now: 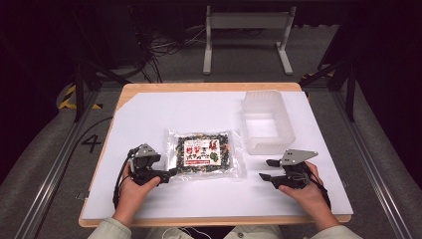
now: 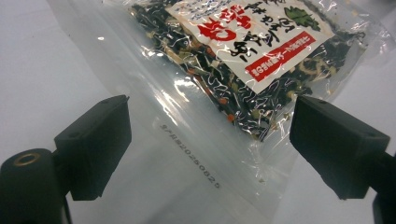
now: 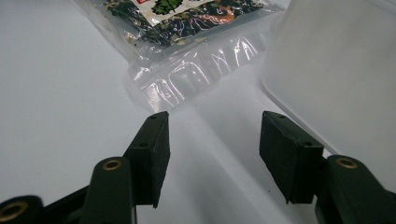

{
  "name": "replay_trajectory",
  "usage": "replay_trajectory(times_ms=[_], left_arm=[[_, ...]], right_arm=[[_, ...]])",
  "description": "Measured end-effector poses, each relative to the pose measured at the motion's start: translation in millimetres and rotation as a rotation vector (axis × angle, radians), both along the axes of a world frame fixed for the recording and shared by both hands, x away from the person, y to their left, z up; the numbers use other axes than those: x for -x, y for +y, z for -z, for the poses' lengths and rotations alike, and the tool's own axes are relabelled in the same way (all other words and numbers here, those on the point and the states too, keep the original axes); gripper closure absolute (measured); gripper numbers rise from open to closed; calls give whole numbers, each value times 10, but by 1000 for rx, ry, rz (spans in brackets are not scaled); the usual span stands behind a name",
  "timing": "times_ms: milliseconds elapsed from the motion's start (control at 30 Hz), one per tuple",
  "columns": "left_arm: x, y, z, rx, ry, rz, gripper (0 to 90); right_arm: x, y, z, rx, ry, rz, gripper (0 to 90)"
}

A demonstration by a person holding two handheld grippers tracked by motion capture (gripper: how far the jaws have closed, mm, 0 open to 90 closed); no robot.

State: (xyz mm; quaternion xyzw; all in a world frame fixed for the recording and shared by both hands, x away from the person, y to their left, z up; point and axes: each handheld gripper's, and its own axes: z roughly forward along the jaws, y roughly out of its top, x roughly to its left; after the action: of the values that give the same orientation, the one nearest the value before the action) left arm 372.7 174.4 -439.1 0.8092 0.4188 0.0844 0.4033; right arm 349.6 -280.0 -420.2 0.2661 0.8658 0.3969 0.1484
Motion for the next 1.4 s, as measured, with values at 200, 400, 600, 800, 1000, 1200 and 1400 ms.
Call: replay_trajectory(times_ms=[200, 400, 600, 800, 1000, 1200, 1400], left_arm=[[-21, -17, 40, -56, 40, -6, 147], [-34, -58, 77, -76, 74, 14, 150], [-36, -77, 80, -83, 67, 25, 203], [-19, -115, 64, -88, 76, 34, 311], [12, -151, 47, -102, 79, 35, 407], [40, -151, 53, -54, 111, 47, 570], [30, -86, 73, 28, 152, 20, 666]], right_arm=[[-1, 4, 5, 2, 2, -3, 419], [-6, 8, 13, 4, 6, -5, 410], [-10, 13, 18, 5, 9, -8, 399], [-10, 22, 21, 6, 10, -9, 392], [-8, 27, 19, 5, 8, -11, 387], [-7, 37, 18, 4, 8, -14, 384], [-7, 41, 20, 2, 10, -20, 380]])
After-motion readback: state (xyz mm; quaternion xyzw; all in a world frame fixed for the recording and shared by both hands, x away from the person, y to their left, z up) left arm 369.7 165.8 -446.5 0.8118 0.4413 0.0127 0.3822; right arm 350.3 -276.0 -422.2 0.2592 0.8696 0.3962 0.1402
